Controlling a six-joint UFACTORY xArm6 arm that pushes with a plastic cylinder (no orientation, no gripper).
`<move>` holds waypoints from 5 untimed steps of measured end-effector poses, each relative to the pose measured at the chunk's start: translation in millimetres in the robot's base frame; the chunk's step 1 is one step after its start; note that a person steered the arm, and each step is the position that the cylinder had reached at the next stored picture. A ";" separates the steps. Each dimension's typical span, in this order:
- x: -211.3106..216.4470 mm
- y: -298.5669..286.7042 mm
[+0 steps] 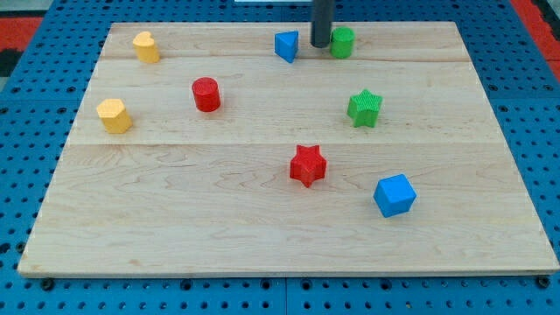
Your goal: Move the green circle to the right of the blue triangle
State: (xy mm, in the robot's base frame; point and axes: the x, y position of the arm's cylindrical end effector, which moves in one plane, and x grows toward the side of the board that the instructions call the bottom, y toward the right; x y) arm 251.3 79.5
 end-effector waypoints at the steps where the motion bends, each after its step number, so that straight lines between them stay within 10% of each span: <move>1: 4.9 28.6; 5: 32.7 10.3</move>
